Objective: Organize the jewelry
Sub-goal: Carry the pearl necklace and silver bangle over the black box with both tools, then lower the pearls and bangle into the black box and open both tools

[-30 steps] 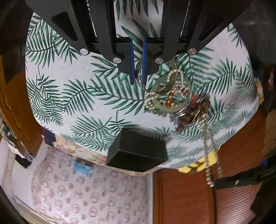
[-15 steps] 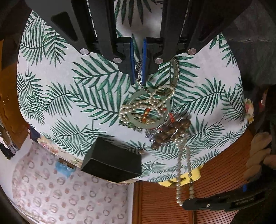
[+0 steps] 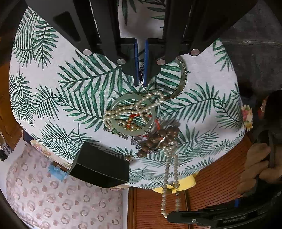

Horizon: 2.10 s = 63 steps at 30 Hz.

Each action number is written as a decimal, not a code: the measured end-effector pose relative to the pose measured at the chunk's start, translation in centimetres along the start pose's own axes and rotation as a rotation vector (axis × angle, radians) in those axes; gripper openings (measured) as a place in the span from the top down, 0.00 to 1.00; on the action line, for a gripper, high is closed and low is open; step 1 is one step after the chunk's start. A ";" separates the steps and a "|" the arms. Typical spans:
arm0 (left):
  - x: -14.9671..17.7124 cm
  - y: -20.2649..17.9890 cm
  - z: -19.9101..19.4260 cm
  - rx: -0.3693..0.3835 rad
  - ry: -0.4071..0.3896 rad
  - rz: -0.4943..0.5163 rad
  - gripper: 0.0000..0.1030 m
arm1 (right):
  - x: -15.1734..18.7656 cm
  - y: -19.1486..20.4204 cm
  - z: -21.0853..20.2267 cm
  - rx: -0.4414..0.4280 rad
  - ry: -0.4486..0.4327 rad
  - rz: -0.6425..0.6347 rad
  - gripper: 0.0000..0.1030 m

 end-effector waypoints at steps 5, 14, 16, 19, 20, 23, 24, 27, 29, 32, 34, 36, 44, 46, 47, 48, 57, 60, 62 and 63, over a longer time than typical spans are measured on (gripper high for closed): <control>-0.1 -0.3 -0.2 0.002 -0.008 0.004 0.93 | -0.3 0.7 -0.5 -0.002 -0.009 -0.012 0.94; -1.8 -0.8 -0.3 -0.005 -0.023 0.007 0.93 | -1.9 -0.4 -1.6 0.040 -0.075 0.019 0.94; -2.5 -0.9 -0.5 -0.007 -0.036 0.012 0.93 | -2.5 -1.0 -1.8 0.052 -0.094 0.032 0.94; -3.7 -1.1 -0.7 -0.013 -0.055 0.023 0.93 | -3.3 -1.8 -1.9 0.068 -0.115 0.052 0.94; -4.0 -1.1 -0.8 -0.014 -0.060 0.026 0.94 | -3.6 -2.1 -1.9 0.071 -0.122 0.058 0.94; -5.2 -1.2 -0.9 -0.015 -0.078 0.034 0.93 | -4.3 -2.9 -2.0 0.086 -0.141 0.070 0.94; -5.6 -1.2 -0.9 -0.016 -0.083 0.037 0.93 | -4.5 -3.1 -2.1 0.090 -0.146 0.073 0.94; -6.9 -1.4 -1.0 -0.020 -0.103 0.047 0.93 | -5.0 -3.7 -2.2 0.103 -0.158 0.082 0.94; -8.0 -1.4 -1.0 -0.018 -0.118 0.049 0.93 | -5.4 -4.2 -2.4 0.111 -0.167 0.086 0.94; -9.5 -1.5 -0.9 -0.024 -0.140 0.062 0.93 | -6.1 -4.7 -2.7 0.122 -0.185 0.090 0.94; -10.7 -1.4 -0.7 -0.024 -0.151 0.066 0.93 | -6.8 -5.1 -3.0 0.129 -0.199 0.097 0.94; -11.7 -1.5 -0.4 -0.029 -0.159 0.071 0.93 | -7.5 -5.8 -3.2 0.137 -0.216 0.105 0.94; -15.0 -1.5 1.9 -0.045 -0.171 0.083 0.93 | -11.0 -8.2 -2.8 0.166 -0.267 0.130 0.94; -15.7 -1.6 2.4 -0.046 -0.173 0.082 0.93 | -11.5 -8.6 -2.5 0.169 -0.274 0.135 0.94; -16.1 -1.7 2.8 -0.050 -0.174 0.085 0.93 | -11.9 -8.9 -2.3 0.172 -0.277 0.138 0.94; -16.3 -1.6 3.1 -0.053 -0.174 0.084 0.93 | -12.2 -9.2 -2.1 0.174 -0.279 0.142 0.94; -15.1 -0.3 7.3 -0.057 -0.102 0.061 0.93 | -14.3 -11.2 0.6 0.183 -0.283 0.183 0.94; -13.4 0.6 9.1 -0.068 -0.056 0.048 0.93 | -14.9 -12.0 2.1 0.196 -0.273 0.200 0.94; -12.4 1.0 9.5 -0.072 -0.040 0.043 0.89 | -15.3 -12.5 3.3 0.202 -0.261 0.208 0.94; -11.9 1.3 9.6 -0.076 -0.035 0.042 0.89 | -15.5 -12.7 4.0 0.204 -0.256 0.211 0.94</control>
Point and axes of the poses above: each gripper's, at about its wrist camera, not at the fingertips, and z roughly the way its jaws point, y to its left, x to its underside, the point moved 3 cm from there along z, roughly the way its jaws point, and after that the axes turned 3 degrees about -y, right-handed, at the moved point
